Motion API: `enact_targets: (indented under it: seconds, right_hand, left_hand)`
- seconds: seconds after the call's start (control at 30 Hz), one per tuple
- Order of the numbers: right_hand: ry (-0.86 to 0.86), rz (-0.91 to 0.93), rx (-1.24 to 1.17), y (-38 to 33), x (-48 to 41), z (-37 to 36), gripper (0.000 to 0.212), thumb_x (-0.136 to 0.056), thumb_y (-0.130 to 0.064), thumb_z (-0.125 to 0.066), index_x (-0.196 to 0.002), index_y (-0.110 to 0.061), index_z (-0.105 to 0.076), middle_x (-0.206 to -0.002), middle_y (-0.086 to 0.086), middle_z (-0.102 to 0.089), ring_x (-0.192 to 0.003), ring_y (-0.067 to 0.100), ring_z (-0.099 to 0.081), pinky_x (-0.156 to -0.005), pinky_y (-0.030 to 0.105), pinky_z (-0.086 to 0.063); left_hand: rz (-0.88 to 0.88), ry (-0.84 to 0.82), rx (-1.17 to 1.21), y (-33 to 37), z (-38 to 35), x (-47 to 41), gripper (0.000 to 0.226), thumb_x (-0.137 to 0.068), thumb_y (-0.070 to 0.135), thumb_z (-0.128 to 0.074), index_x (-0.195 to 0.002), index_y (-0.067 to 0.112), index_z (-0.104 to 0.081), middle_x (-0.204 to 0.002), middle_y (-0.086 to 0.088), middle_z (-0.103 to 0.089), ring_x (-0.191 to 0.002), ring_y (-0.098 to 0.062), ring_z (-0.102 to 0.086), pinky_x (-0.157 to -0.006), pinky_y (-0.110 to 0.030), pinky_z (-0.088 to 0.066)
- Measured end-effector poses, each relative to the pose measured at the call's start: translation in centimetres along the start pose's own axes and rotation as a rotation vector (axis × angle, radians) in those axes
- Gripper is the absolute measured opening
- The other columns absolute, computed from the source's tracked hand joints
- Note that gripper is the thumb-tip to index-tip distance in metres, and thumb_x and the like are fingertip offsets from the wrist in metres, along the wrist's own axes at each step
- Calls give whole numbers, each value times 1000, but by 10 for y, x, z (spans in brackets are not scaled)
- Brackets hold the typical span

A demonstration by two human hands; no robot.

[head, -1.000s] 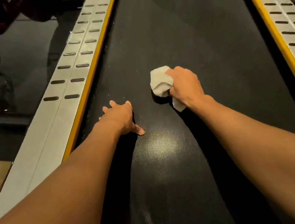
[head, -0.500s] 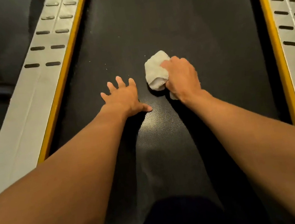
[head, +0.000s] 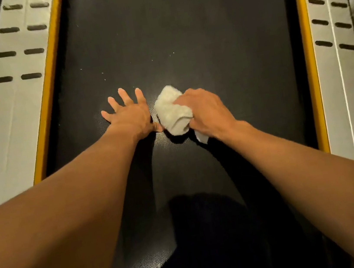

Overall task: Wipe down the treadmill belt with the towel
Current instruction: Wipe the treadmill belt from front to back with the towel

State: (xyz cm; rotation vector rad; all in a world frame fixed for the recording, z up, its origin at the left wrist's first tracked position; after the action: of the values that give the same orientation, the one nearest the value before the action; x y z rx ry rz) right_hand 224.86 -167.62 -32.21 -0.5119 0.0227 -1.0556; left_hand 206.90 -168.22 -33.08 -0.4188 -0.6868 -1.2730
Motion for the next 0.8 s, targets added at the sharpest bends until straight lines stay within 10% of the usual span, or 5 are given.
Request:
enact_targets:
  seconds: [0.13,0.27,0.47,0.63,0.8]
  right_hand:
    - [193,-120,167,38,-25,34,18,-77,-14,-56,-92,-19,-63,-93,10,-65,-90,35,-62,-63,35,-40]
    - [335,-425,126,88,-66,53,34,-79,-3,-49,-111,-12,-59,-113,19,-56,-102,42,-54,-78,43,-42]
    - [-133,167,-24,7,-7,-1,32,-75,-11,-67,-101,-29,-68,-94,-3,-63,-91,24,-59,-73,31,-43]
    - [250,-208,207,87,-58,51,31,-75,-12,-57,-104,-22,-62,-98,7,-61,-91,34,-59,-65,32,-35]
    - [156,-255,124,83,-18,36,30,-72,-1,-56,-96,-17,-66,-98,11,-63,-89,36,-60,-67,36,-43]
  left_hand:
    - [-3,5,-5,2,0,-1,121,-75,63,-69,-153,16,11,-157,-25,18,-142,-53,11,-110,-71,-7]
    - [-13,26,-39,-2,-3,-5,121,-74,66,-65,-153,16,12,-157,-26,19,-142,-54,11,-110,-71,-8]
    - [-2,35,-45,-4,-1,-2,106,-86,57,-60,-154,18,12,-159,-21,17,-144,-51,10,-113,-68,-9]
    - [23,18,-16,-2,0,0,120,-74,64,-68,-154,21,11,-158,-20,20,-144,-49,13,-112,-68,-7]
    - [-29,117,73,32,5,3,116,-70,48,-81,-154,25,-4,-161,-15,8,-147,-42,7,-113,-67,-7]
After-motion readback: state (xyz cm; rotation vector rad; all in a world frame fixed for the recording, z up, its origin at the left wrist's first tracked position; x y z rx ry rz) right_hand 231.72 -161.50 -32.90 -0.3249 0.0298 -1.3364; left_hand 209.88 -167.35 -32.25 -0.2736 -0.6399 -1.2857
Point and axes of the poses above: each hand's wrist, its own x-axis away from the middle knuckle, its own z-axis out of the back of the hand, y = z × x, the point moved 1 cm from there along -x, towards the middle knuckle
